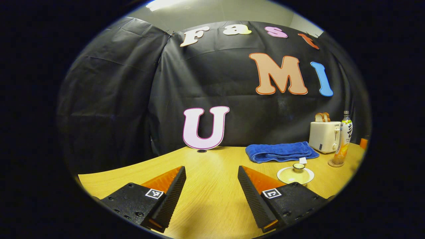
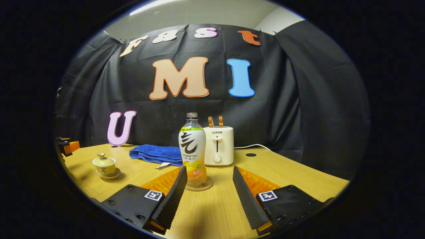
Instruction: Open the teacup lid with one hand, grasp the water bottle and pour water into the teacup with the other hand; after pouring, place the water bottle on the coaster and then close the teacup lid.
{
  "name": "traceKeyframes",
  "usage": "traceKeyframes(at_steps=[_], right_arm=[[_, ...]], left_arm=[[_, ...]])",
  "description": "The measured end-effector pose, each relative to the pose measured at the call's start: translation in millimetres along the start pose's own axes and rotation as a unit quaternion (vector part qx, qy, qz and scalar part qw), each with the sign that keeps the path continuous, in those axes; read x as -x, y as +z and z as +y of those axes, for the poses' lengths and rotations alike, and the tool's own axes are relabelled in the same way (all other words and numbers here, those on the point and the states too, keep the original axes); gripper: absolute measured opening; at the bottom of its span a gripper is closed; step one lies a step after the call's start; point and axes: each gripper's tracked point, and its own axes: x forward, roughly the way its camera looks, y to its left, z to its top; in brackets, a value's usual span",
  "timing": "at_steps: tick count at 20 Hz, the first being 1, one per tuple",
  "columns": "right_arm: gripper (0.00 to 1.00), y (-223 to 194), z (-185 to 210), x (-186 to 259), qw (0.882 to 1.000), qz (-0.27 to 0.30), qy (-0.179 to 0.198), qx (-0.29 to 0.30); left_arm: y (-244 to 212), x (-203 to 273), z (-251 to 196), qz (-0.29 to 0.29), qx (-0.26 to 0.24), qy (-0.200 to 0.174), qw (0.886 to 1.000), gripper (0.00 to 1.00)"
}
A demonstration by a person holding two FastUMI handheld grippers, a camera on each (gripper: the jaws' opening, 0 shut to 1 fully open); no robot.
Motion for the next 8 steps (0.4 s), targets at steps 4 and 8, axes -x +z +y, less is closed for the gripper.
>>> traceKeyframes(at_steps=[4, 8], right_arm=[[0.84, -0.7, -0.4, 0.1, 1.0, 0.0, 0.0, 0.0], [0.88, -0.2, -0.5, 0.2, 1.0, 0.0, 0.0, 0.0]], left_arm=[[-1.0, -0.7, -2.8, 0.0, 0.0, -0.006, 1.0, 0.92], [-0.9, -0.6, -3.5, -0.001, 0.001, -0.005, 1.0, 0.92]])
